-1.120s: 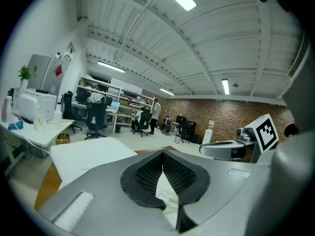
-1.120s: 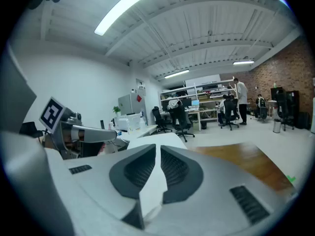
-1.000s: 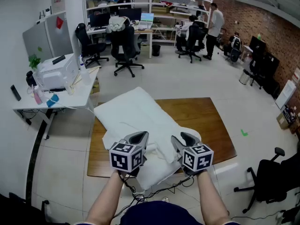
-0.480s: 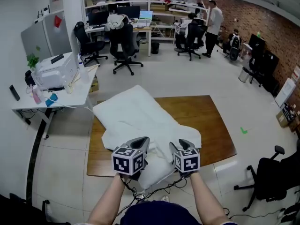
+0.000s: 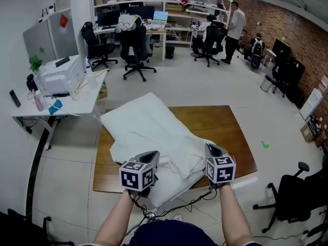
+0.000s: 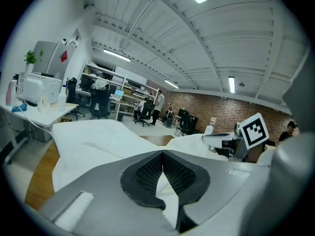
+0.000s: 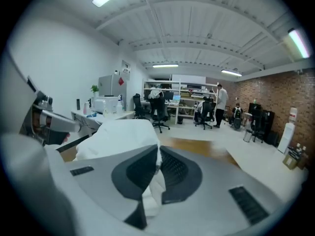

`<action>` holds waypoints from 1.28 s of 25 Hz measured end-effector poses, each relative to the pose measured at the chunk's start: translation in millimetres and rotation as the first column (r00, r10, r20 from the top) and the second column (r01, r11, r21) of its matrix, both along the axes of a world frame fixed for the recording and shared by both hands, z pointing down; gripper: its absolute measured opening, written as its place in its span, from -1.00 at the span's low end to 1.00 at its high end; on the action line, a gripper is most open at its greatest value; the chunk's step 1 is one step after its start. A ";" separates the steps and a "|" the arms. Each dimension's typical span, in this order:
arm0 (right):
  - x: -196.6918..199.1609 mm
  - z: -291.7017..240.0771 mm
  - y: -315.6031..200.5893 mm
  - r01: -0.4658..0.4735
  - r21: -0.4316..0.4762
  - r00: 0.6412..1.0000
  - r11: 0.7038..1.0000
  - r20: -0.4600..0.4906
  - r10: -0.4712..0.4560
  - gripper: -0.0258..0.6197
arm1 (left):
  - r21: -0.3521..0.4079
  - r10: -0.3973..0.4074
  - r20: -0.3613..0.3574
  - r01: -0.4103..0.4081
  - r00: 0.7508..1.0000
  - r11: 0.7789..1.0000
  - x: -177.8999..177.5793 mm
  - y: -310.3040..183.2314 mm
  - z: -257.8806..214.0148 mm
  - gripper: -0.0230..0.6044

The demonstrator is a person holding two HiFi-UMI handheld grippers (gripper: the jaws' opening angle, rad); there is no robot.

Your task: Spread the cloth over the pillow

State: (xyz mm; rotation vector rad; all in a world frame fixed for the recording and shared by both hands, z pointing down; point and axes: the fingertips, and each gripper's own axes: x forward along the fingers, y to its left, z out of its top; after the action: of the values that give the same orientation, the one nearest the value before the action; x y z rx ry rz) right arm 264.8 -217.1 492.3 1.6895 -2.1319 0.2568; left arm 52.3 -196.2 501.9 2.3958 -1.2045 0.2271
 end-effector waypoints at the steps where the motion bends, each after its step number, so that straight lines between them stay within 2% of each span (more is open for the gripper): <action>1: 7.4 -12.5 -4.1 -0.008 0.023 1.000 1.000 -0.001 0.008 -0.87 | -0.003 -0.005 0.004 0.005 1.000 1.000 -1.6 -1.7 1.8 -0.91; 6: 39.1 -52.2 -22.9 -0.061 0.098 0.998 0.993 -0.024 0.064 -0.87 | -0.013 -0.025 0.020 0.026 0.999 1.000 -12.9 -10.6 9.2 -0.91; 13: 105.0 -76.3 -34.6 -0.194 0.138 0.980 0.971 -0.022 0.199 -0.87 | -0.030 -0.057 0.031 0.058 0.998 0.998 -27.3 -13.9 16.0 -0.91; 21: 190.0 -61.6 -24.4 -0.378 0.092 0.926 0.921 0.028 0.377 -0.87 | -0.078 -0.090 0.049 0.094 0.995 0.993 -46.0 -16.7 36.1 -0.91; 26: 228.7 -53.0 -17.7 -0.435 0.067 0.900 0.898 0.007 0.435 -0.87 | -0.104 -0.112 0.072 0.119 0.991 0.987 -55.1 -17.0 49.0 -0.91; 32: 278.6 -50.9 -3.7 -0.514 0.056 0.857 0.856 -0.004 0.515 -0.87 | -0.129 -0.154 0.092 0.165 0.984 0.978 -74.5 -13.1 64.0 -0.91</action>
State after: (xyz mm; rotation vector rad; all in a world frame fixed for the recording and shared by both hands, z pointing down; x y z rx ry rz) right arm 543.4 -220.8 441.4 2.2644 -1.6395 0.3342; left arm -22.2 -209.3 565.9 2.1792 -1.3655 0.3482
